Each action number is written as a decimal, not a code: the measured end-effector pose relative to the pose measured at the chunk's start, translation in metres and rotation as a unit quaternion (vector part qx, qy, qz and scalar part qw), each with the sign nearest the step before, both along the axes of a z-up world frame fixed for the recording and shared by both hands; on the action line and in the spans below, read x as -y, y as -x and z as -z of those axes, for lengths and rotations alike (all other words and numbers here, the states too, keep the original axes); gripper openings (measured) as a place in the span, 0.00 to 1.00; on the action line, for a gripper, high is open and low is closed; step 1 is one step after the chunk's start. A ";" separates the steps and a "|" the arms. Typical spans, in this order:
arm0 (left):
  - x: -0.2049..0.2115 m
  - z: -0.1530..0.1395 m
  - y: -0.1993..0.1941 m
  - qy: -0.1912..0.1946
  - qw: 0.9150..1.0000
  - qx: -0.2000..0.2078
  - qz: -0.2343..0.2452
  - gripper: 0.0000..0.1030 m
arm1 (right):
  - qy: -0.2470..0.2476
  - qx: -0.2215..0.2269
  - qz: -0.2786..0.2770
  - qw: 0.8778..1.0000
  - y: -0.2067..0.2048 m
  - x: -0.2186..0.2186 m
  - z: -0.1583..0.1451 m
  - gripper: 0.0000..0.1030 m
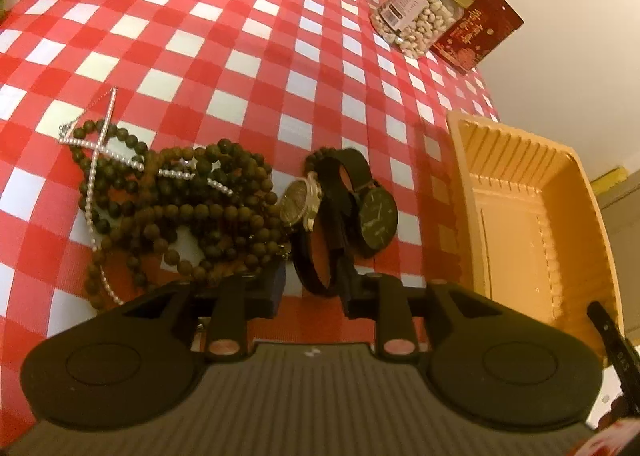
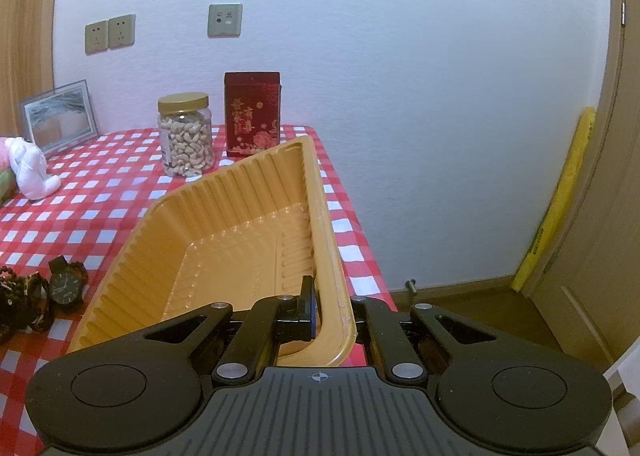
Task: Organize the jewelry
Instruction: 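Grasp the silver-faced watch by its black strap with the left tool, then lower the watch into the orange tray and open the left tool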
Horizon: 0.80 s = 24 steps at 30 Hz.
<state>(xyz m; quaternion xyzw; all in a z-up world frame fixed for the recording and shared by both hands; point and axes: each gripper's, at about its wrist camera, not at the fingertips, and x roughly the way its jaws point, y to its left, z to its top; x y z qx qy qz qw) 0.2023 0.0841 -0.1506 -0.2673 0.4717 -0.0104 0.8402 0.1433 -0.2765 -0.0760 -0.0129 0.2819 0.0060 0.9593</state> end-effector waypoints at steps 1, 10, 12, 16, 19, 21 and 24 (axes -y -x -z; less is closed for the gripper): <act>0.001 -0.001 -0.001 -0.007 1.000 0.001 0.000 0.25 | 0.000 0.000 0.000 1.000 0.000 0.000 0.000 0.04; 0.021 -0.003 -0.018 -0.118 0.992 0.005 0.039 0.08 | -0.001 -0.002 0.003 1.000 -0.001 0.000 0.001 0.05; 0.020 -0.002 -0.019 -0.124 0.991 0.006 0.044 0.08 | -0.002 -0.003 0.004 1.000 -0.002 0.001 0.001 0.05; 0.018 -0.004 -0.016 -0.129 0.990 0.007 0.055 0.05 | -0.003 -0.003 0.005 1.000 -0.002 0.001 0.001 0.05; 0.014 -0.010 -0.006 -0.119 0.991 0.010 0.064 0.05 | -0.004 -0.004 0.006 1.000 -0.001 0.002 0.001 0.05; 0.014 -0.015 0.001 -0.117 0.990 0.016 0.073 0.05 | -0.006 -0.004 0.006 1.000 -0.001 0.003 0.001 0.05; 0.015 -0.022 0.011 -0.114 0.990 0.025 0.083 0.05 | -0.006 -0.004 0.006 1.000 -0.001 0.003 0.001 0.05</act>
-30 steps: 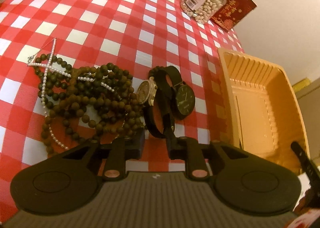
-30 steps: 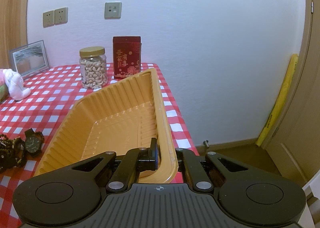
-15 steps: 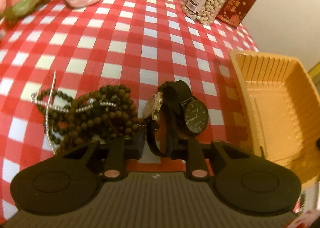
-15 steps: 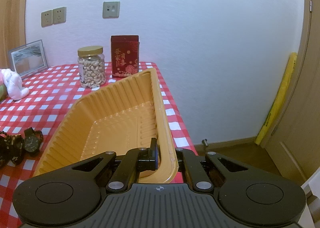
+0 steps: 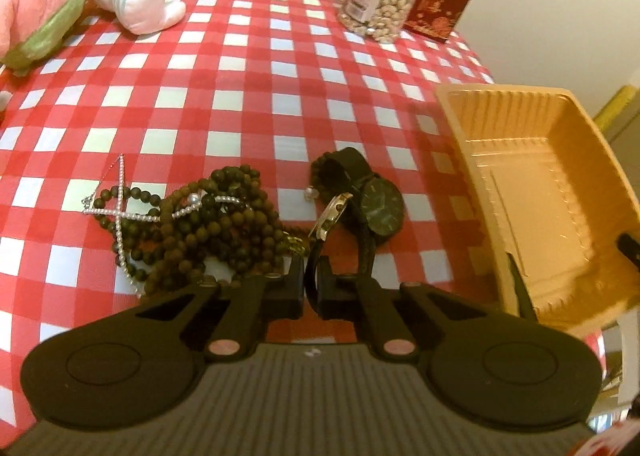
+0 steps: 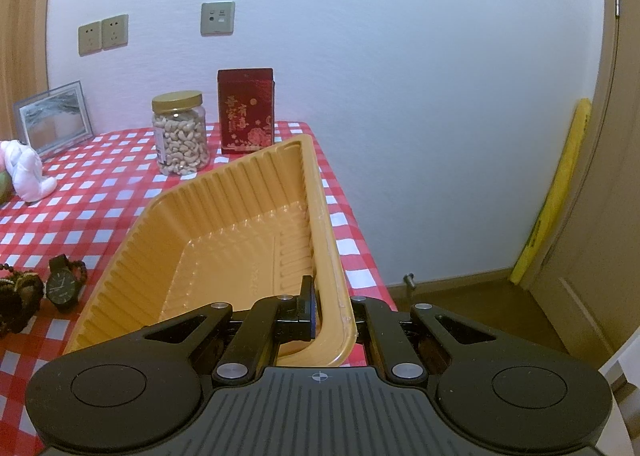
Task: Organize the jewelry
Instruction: 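Lower the watch into the orange tray and open the left tool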
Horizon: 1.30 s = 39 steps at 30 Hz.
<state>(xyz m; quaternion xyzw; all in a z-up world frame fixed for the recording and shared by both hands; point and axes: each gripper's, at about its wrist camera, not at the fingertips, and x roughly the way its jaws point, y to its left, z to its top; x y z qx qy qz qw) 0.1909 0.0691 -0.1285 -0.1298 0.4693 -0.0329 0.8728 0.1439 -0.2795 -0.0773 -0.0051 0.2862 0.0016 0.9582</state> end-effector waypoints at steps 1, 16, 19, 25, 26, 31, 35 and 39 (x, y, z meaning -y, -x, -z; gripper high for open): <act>0.001 -0.003 0.003 0.004 1.000 0.001 0.002 0.05 | -0.001 0.000 0.000 1.000 0.000 0.000 0.000 0.05; 0.099 -0.022 -0.013 0.098 0.985 0.006 0.139 0.05 | 0.003 0.001 -0.006 1.000 0.006 -0.004 -0.003 0.04; 0.115 -0.015 -0.020 0.115 0.981 -0.013 0.158 0.05 | 0.005 0.001 -0.008 1.000 0.007 -0.005 -0.004 0.04; 0.132 -0.007 -0.028 0.115 0.977 -0.026 0.178 0.06 | 0.007 0.001 -0.007 1.000 0.007 -0.005 -0.004 0.04; 0.133 -0.007 -0.028 0.113 0.977 -0.025 0.179 0.07 | 0.008 -0.001 -0.006 1.000 0.007 -0.005 -0.004 0.04; 0.123 -0.013 -0.027 0.122 0.977 -0.016 0.174 0.17 | 0.008 -0.002 -0.006 1.000 0.007 -0.006 -0.005 0.04; 0.101 -0.025 -0.018 0.126 0.979 0.004 0.158 0.27 | 0.008 -0.003 -0.005 1.000 0.006 -0.006 -0.004 0.04; 0.072 -0.031 -0.010 0.093 0.988 0.022 0.122 0.33 | 0.007 -0.003 -0.002 1.000 0.005 -0.005 -0.004 0.04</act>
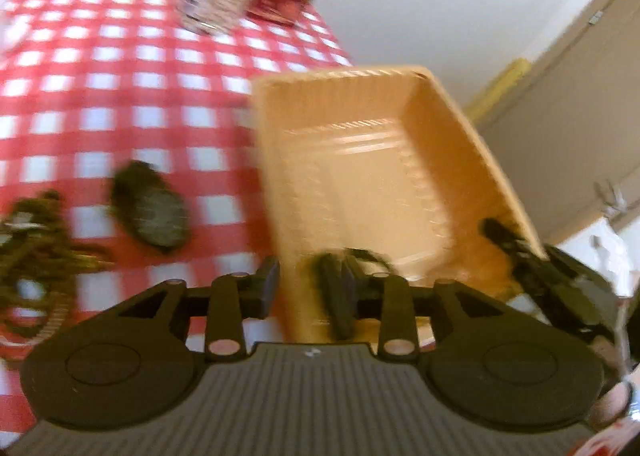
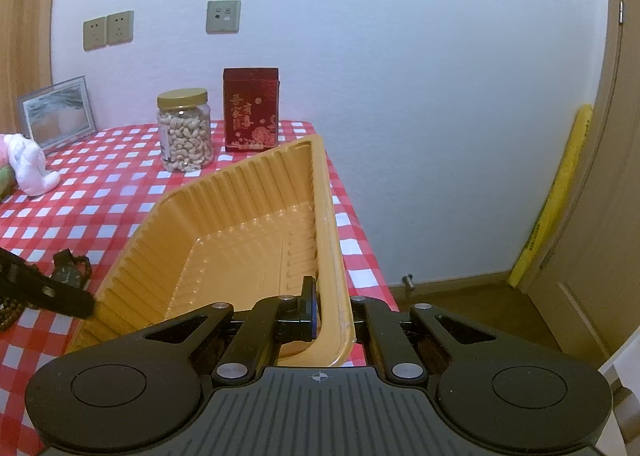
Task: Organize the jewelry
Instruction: 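Lower the watch into the orange tray and open the left tool, then grasp the black-faced watch with the left tool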
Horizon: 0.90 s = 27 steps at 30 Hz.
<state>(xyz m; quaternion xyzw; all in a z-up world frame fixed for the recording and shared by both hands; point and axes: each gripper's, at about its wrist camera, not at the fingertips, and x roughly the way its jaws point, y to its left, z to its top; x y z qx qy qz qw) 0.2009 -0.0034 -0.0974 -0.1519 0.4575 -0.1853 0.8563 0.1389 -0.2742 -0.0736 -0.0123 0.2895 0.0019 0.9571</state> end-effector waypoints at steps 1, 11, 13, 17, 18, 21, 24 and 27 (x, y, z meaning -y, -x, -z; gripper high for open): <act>-0.008 0.002 0.001 -0.015 1.000 0.004 -0.014 0.33 | 0.000 0.000 0.001 1.000 0.000 0.000 0.000 0.04; -0.057 0.031 -0.013 -0.072 0.994 0.001 -0.079 0.34 | 0.008 0.009 0.014 1.000 -0.004 -0.005 0.001 0.04; -0.061 0.035 -0.020 -0.060 0.995 0.003 -0.083 0.34 | 0.008 0.008 0.016 1.000 -0.005 -0.005 0.001 0.04; -0.063 0.041 -0.030 -0.044 0.995 0.003 -0.086 0.36 | 0.009 0.007 0.023 1.000 -0.007 -0.005 0.003 0.04; -0.065 0.042 -0.033 -0.037 0.996 0.002 -0.087 0.36 | 0.009 0.008 0.024 1.000 -0.008 -0.005 0.003 0.05; -0.063 0.046 -0.040 -0.034 0.996 -0.004 -0.088 0.39 | 0.013 0.011 0.030 0.999 -0.011 -0.007 0.003 0.05; -0.060 0.048 -0.047 -0.031 0.996 -0.001 -0.081 0.39 | 0.011 0.010 0.037 0.999 -0.015 -0.006 0.003 0.05; -0.055 0.052 -0.053 -0.027 0.997 -0.001 -0.071 0.39 | 0.011 0.008 0.042 0.999 -0.017 -0.004 0.004 0.05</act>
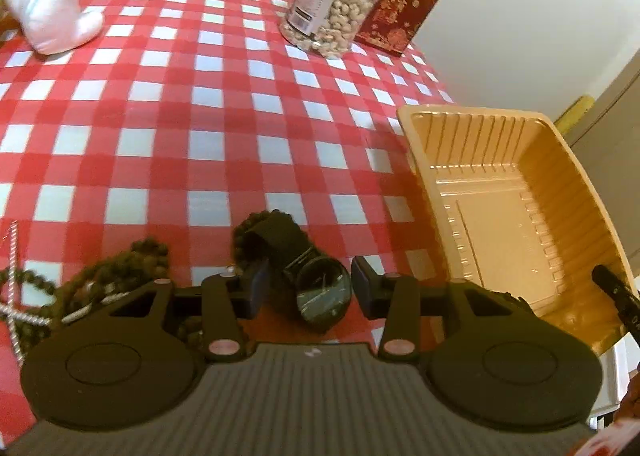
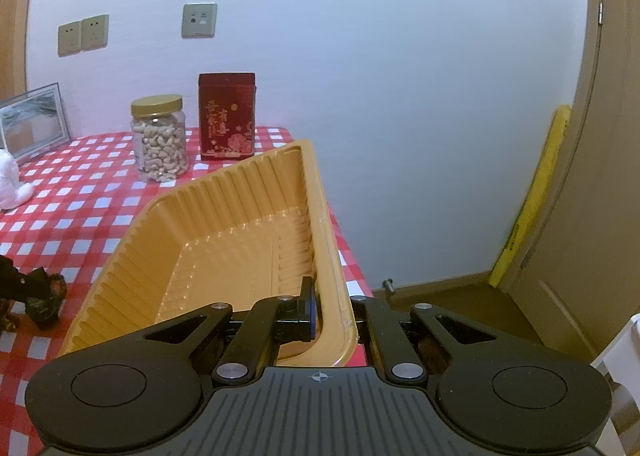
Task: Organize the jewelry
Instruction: 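Grasp the black-faced watch with the left tool, then drop the black-faced watch into the orange tray from the left tool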
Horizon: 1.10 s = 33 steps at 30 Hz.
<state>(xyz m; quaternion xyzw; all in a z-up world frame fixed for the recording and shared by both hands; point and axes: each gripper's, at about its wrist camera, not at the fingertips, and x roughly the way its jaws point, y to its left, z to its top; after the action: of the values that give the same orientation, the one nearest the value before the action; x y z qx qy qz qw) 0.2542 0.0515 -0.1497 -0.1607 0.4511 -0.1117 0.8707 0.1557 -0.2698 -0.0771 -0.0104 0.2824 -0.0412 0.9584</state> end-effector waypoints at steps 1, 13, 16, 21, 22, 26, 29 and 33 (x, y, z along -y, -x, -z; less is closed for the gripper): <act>0.001 0.002 -0.003 0.003 1.000 -0.003 0.001 0.38 | 0.000 -0.001 0.001 1.000 0.000 0.000 0.000 0.05; -0.002 -0.003 0.000 0.048 0.998 0.015 0.024 0.09 | -0.005 -0.009 0.006 1.000 0.002 0.002 0.002 0.05; -0.002 -0.007 0.009 0.050 0.998 0.018 0.030 0.08 | -0.005 -0.008 0.004 1.000 0.003 0.002 0.002 0.04; -0.002 -0.015 0.021 0.051 0.998 0.030 0.036 0.08 | -0.008 -0.009 0.003 1.000 0.004 0.004 0.003 0.04; -0.002 -0.017 0.023 0.050 0.998 0.032 0.037 0.08 | -0.010 -0.010 0.004 1.000 0.005 0.004 0.004 0.04; 0.003 -0.027 0.028 0.060 0.996 0.042 0.048 0.08 | -0.013 -0.011 0.009 1.000 0.006 0.006 0.004 0.04; 0.014 -0.036 0.028 0.072 0.994 0.051 0.065 0.08 | -0.015 -0.009 0.006 1.000 0.008 0.007 0.003 0.04; 0.036 -0.047 0.021 0.082 0.990 0.066 0.091 0.08 | -0.016 -0.006 0.000 1.000 0.009 0.006 0.001 0.04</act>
<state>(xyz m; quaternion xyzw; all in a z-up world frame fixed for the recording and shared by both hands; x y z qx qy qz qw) 0.2330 0.0159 -0.1022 -0.1823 0.3945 -0.2377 0.8687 0.1470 -0.2760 -0.0782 0.0046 0.2890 -0.0368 0.9566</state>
